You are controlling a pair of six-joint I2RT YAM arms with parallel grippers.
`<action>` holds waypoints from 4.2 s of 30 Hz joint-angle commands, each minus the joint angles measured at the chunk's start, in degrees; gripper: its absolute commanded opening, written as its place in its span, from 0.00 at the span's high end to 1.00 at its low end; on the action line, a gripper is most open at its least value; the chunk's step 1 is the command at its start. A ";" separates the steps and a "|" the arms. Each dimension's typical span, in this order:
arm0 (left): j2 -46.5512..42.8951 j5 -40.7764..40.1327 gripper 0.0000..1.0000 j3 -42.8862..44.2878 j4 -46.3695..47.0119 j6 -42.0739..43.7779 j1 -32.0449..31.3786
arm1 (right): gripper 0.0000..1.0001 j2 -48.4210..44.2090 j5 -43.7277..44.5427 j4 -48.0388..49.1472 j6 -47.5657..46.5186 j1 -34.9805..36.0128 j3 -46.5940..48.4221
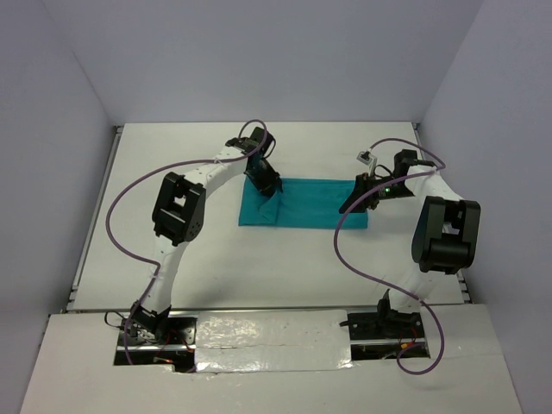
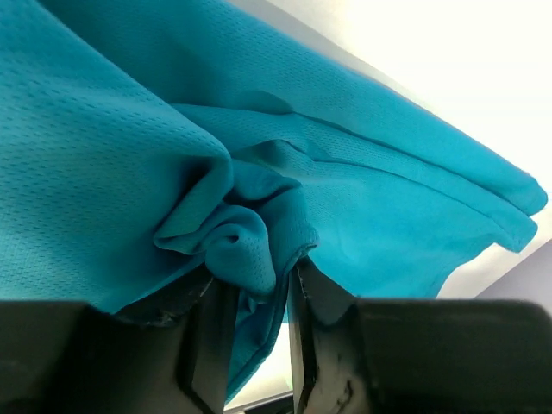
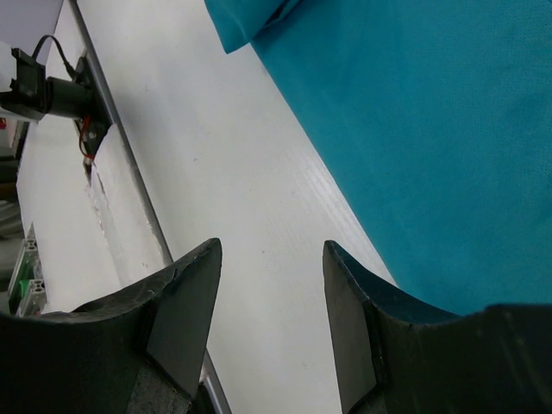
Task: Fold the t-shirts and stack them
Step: Fold the folded rectangular tshirt in 1/3 of the way
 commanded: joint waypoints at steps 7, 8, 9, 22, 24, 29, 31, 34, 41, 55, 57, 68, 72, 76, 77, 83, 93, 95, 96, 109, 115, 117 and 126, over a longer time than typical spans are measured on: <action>-1.52 2.62 0.46 2.37 1.72 -1.34 -0.16 | 0.42 -1.16 -1.30 -0.57 -1.31 -0.39 -0.49; -1.70 2.88 0.45 2.80 1.89 -1.51 -0.16 | 0.42 -1.16 -1.39 -0.66 -1.40 -0.30 -0.49; -2.14 3.06 0.44 3.07 2.07 -1.43 -0.16 | 0.42 -1.16 -1.31 -0.75 -1.49 -0.39 -0.57; -9.43 10.71 0.01 9.49 9.01 6.21 0.37 | 0.42 -2.48 0.71 -0.66 -1.93 0.40 -0.22; -12.23 7.83 0.02 8.96 7.18 10.24 0.72 | 0.42 -3.70 2.11 -0.14 -1.49 2.58 -0.31; -26.00 -0.54 0.65 -6.03 7.07 16.24 4.05 | 0.59 -8.19 8.61 9.26 7.46 14.00 0.39; -30.34 -0.72 1.00 -17.20 9.01 16.68 7.04 | 0.75 -7.84 10.98 11.72 11.14 19.79 3.46; -38.51 -1.94 1.00 -29.42 11.12 18.61 9.33 | 0.79 -4.77 13.89 13.13 14.93 27.26 8.91; -51.70 -1.68 0.97 -45.69 15.68 19.06 9.77 | 0.77 1.99 26.88 24.90 29.52 38.17 12.34; -66.39 -3.27 0.95 -61.44 22.19 16.77 9.95 | 0.82 16.23 47.54 22.55 33.31 47.07 20.52; -66.48 -3.18 0.95 -61.88 22.90 16.59 10.03 | 0.82 16.77 50.97 21.93 33.14 47.07 20.96; -64.37 -1.95 0.94 -62.23 25.71 17.47 9.95 | 0.85 12.64 56.62 22.54 33.67 42.59 12.70; -62.53 -0.46 0.93 -61.53 27.46 18.08 9.95 | 0.86 10.62 56.09 22.63 33.84 40.92 9.02; -60.77 0.78 0.92 -60.30 28.70 18.79 9.95 | 0.86 8.52 55.30 23.51 33.75 39.08 6.90; -60.07 1.56 0.91 -59.69 29.48 19.14 9.95 | 0.85 7.20 52.77 23.60 33.75 38.03 6.90; -56.56 3.85 0.89 -57.75 31.77 20.02 9.95 | 0.83 0.78 40.37 25.17 32.97 34.16 9.44; -44.97 13.25 0.86 -53.89 40.73 20.28 8.11 | 0.81 14.38 27.79 18.76 30.50 32.13 26.58; -42.85 13.87 0.87 -52.22 41.00 20.28 7.49 | 0.81 15.62 27.35 18.06 30.07 32.65 27.20; -40.58 14.22 0.87 -51.60 41.79 20.02 6.88 | 0.81 16.58 27.09 17.97 30.06 32.66 27.37; -27.20 13.17 0.88 -42.28 38.72 21.34 3.62 | 0.84 18.96 35.24 15.86 30.41 31.07 24.56; -25.53 11.68 0.89 -43.07 38.81 21.51 3.62 | 0.84 21.51 39.64 14.28 30.33 30.37 25.71; -25.17 11.41 0.89 -43.07 38.63 21.69 3.71 | 0.84 21.43 41.05 14.28 30.24 30.37 25.00; -23.50 10.53 0.90 -42.63 38.28 21.78 3.62 | 0.84 21.25 47.12 15.24 30.33 27.21 22.72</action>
